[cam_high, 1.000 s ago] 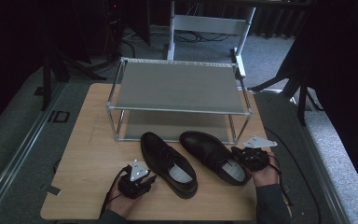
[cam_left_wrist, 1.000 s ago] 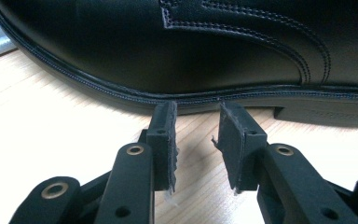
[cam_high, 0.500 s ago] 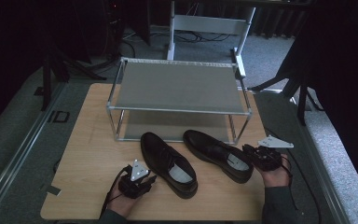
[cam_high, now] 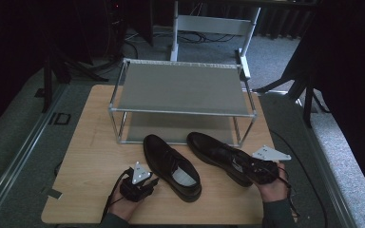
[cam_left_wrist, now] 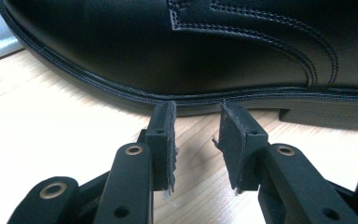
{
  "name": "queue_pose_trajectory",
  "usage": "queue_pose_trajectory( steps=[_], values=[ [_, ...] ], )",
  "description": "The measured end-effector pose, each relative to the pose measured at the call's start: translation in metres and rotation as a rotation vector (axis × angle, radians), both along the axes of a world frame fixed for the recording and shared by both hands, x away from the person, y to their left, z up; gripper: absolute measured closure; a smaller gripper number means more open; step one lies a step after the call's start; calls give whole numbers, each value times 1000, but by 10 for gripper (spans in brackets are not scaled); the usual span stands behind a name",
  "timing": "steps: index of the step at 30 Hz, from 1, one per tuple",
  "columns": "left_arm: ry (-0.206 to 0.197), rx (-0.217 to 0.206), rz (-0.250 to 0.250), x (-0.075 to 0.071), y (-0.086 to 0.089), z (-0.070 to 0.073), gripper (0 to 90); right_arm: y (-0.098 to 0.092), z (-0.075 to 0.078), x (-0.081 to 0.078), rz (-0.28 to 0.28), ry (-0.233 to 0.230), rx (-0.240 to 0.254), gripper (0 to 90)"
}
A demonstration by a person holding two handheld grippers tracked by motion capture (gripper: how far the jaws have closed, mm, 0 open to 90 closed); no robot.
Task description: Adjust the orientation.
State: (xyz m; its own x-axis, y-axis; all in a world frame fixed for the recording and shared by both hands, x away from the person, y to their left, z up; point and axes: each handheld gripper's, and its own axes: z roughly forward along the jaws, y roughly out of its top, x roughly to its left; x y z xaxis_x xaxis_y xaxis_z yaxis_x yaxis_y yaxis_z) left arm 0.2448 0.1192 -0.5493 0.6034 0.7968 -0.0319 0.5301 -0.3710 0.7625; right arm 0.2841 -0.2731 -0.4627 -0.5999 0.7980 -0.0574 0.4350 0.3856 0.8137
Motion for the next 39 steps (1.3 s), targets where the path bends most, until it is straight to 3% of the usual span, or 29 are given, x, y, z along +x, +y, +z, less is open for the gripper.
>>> queue_pose_trajectory(
  steps=[7, 22, 28, 29, 35, 39],
  values=[
    [-1, 2, 0, 0, 0, 0, 662, 15, 3, -11, 37, -9, -3, 721],
    [-3, 2, -2, 0, 0, 0, 662, 67, 0, -21, 159, 40, -12, 645],
    [-3, 5, -4, 0, 0, 0, 661, 85, -1, -20, 186, 63, 17, 644],
    [-3, 4, -4, 0, 0, 0, 661, 98, -4, -19, 214, 93, 25, 648],
    [-6, 1, -1, -1, 0, 1, 661, 114, -16, -11, 216, 135, -2, 672],
    [1, 4, -8, 0, -1, 0, 660, 127, -26, 1, 198, 169, -22, 748]
  ],
)
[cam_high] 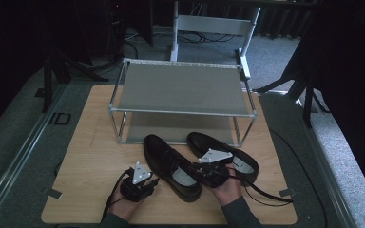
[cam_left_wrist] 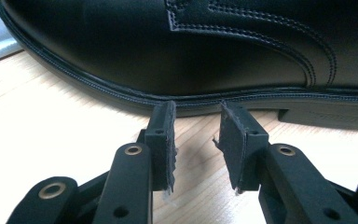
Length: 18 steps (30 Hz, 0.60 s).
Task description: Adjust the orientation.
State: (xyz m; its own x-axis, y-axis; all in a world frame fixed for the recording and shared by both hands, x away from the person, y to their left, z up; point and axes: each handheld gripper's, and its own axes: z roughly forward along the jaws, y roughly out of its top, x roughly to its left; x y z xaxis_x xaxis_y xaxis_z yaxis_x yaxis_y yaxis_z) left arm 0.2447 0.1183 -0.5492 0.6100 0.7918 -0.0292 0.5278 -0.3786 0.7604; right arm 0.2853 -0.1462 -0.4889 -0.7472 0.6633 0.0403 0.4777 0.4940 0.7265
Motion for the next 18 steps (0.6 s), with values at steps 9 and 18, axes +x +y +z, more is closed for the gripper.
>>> queue_pose_trajectory(
  steps=[9, 18],
  values=[
    [8, -15, -45, 2, -12, -1, 657, 0, 2, -4, -25, -20, -55, 861],
    [14, -20, -151, 3, -44, -2, 657, -36, 5, -17, -77, -30, -99, 861]
  ],
)
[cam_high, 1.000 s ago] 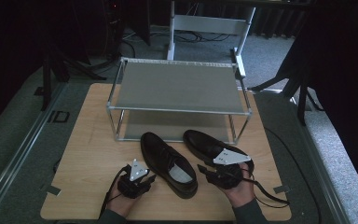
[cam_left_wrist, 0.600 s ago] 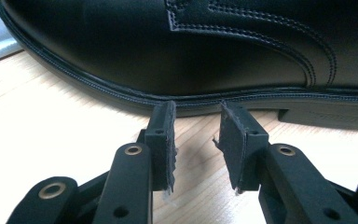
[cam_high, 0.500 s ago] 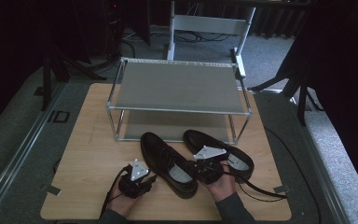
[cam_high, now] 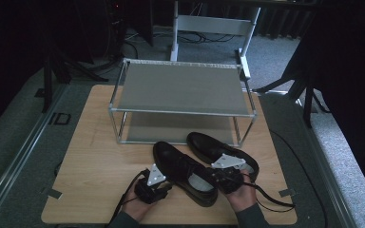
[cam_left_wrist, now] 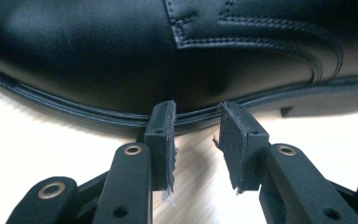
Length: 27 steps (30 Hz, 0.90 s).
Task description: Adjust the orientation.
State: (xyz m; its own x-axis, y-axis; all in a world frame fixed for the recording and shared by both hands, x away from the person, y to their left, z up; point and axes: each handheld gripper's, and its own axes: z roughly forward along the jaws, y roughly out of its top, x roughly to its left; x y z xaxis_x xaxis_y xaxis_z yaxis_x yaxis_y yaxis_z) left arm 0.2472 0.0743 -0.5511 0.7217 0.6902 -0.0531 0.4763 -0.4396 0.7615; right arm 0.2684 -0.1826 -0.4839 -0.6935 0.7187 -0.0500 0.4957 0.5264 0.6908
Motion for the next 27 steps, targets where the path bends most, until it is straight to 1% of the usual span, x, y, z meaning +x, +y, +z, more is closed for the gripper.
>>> queue_pose_trajectory(
  steps=[4, 8, 9, 10, 12, 15, 16, 20, 21, 22, 23, 24, 25, 26, 27],
  values=[
    [-1, 2, -55, 1, -19, 0, 657, -24, 1, -5, -27, 7, 0, 861],
    [-1, -3, -96, 3, -34, 1, 657, -44, 3, -9, -36, 9, 0, 860],
    [0, -6, -103, 3, -37, 1, 657, -52, 4, -10, -43, 11, 3, 860],
    [0, -11, -110, 3, -41, 2, 657, -52, 4, -10, -43, 11, 3, 860],
    [2, -16, -122, 4, -46, 2, 657, -60, 5, -12, -51, 12, 1, 860],
    [3, -11, -135, 5, -51, 2, 657, -67, 4, -13, -56, 12, 3, 859],
    [6, -15, -135, 5, -52, 2, 657, -68, 3, -12, -58, 11, -4, 859],
    [15, -22, -137, 6, -52, 2, 658, -69, 2, -11, -59, 9, -3, 859],
    [16, -25, -134, 6, -52, 2, 658, -68, 3, -12, -52, 7, -15, 837],
    [16, -26, -131, 5, -52, 3, 657, -70, 4, -13, -43, -1, -9, 768],
    [17, -26, -132, 5, -52, 3, 657, -75, 10, -15, -31, -19, 30, 721],
    [19, -28, -135, 5, -51, 4, 657, -79, 16, -17, -34, -34, 55, 692],
    [19, -28, -135, 5, -51, 4, 657, -79, 16, -17, -34, -34, 55, 692],
    [18, -44, -139, 4, -52, 5, 657, -84, 20, -18, -44, -52, 68, 672],
    [15, -48, -144, 3, -53, 6, 657, -100, 31, -17, -96, -84, 88, 621]
  ],
)
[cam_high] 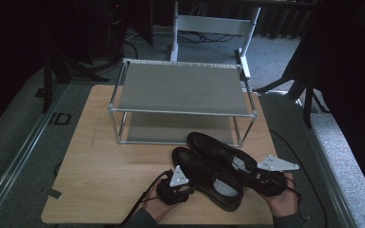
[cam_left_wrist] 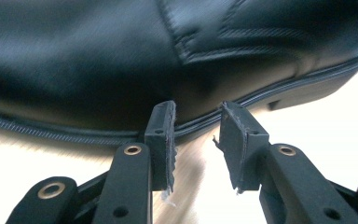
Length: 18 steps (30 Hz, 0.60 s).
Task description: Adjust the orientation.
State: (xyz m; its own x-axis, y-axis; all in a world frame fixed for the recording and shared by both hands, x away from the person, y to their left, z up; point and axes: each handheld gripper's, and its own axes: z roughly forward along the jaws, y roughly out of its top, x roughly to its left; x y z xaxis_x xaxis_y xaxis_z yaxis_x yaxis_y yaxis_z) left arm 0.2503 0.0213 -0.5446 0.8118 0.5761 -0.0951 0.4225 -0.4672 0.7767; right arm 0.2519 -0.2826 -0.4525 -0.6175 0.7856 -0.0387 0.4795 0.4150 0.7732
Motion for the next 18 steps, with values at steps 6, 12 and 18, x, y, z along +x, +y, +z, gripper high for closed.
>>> queue_pose_trajectory(
  steps=[6, 12, 18],
  values=[
    [-7, 8, -24, 0, -7, 4, 651, -26, -3, 23, -117, 2, 6, 576],
    [8, 5, -33, 3, -9, 4, 643, -37, -24, 54, -155, 102, 28, 633],
    [36, -20, -40, 6, -11, 3, 646, -30, -26, 55, -199, 154, 24, 771]
  ],
)
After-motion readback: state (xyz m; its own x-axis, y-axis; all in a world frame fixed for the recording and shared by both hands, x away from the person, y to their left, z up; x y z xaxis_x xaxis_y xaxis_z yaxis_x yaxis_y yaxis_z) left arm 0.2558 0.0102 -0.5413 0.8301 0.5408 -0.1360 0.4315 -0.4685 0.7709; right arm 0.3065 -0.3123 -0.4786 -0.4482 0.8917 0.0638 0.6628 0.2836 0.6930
